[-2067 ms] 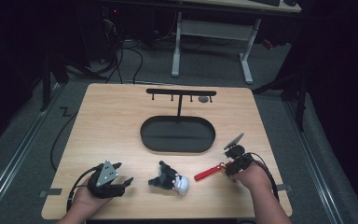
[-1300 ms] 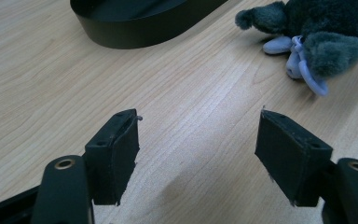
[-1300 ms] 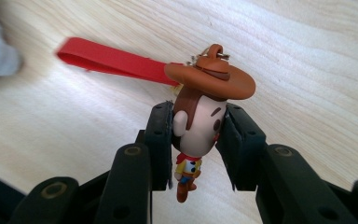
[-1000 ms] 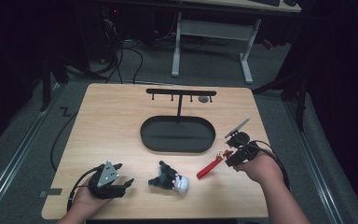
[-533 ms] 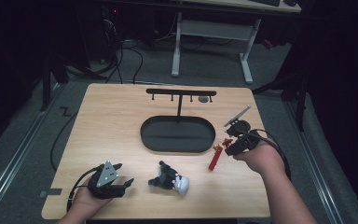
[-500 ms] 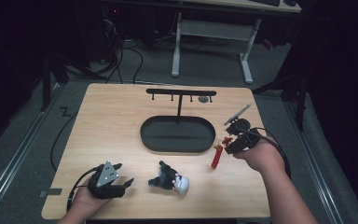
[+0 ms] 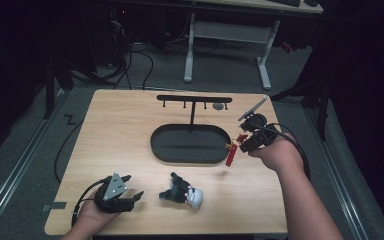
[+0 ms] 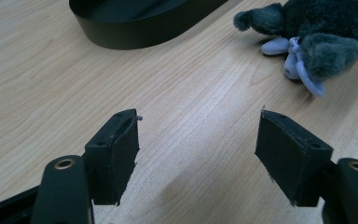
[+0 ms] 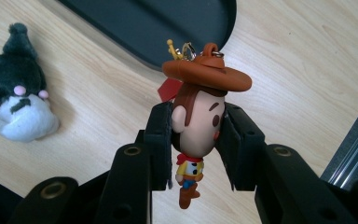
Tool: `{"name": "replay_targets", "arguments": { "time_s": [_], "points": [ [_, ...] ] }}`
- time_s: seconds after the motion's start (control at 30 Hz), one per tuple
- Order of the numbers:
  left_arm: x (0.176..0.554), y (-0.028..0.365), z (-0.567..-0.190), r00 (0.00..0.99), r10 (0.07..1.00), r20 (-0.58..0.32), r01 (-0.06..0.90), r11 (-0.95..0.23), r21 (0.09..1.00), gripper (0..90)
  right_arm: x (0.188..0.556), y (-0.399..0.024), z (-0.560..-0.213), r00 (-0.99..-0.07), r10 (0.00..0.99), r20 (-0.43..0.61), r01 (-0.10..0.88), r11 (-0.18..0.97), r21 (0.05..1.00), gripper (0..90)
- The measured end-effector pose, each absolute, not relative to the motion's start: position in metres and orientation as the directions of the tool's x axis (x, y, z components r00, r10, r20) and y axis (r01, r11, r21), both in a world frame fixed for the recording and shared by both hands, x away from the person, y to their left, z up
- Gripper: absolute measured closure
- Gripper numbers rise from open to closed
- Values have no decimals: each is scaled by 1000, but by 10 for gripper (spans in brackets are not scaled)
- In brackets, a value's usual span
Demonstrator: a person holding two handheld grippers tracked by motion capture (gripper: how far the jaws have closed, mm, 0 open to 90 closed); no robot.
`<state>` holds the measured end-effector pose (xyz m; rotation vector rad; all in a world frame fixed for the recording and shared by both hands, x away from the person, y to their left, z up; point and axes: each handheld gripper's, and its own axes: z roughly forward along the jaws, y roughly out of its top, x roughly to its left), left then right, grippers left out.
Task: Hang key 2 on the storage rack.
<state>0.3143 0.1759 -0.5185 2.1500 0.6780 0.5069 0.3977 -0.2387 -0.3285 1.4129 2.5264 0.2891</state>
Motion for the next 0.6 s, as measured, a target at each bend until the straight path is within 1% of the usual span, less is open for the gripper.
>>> {"name": "replay_targets", "arguments": {
  "time_s": [0.23,0.6],
  "points": [
    [314,177,-519,775,620,122,300,-531,792,301,406,-236,-321,-510,855,-88,811,513,281,663],
    [314,179,-519,775,621,119,301,-528,794,302,430,-230,-312,-508,857,-88,813,511,278,664]
  ]
}}
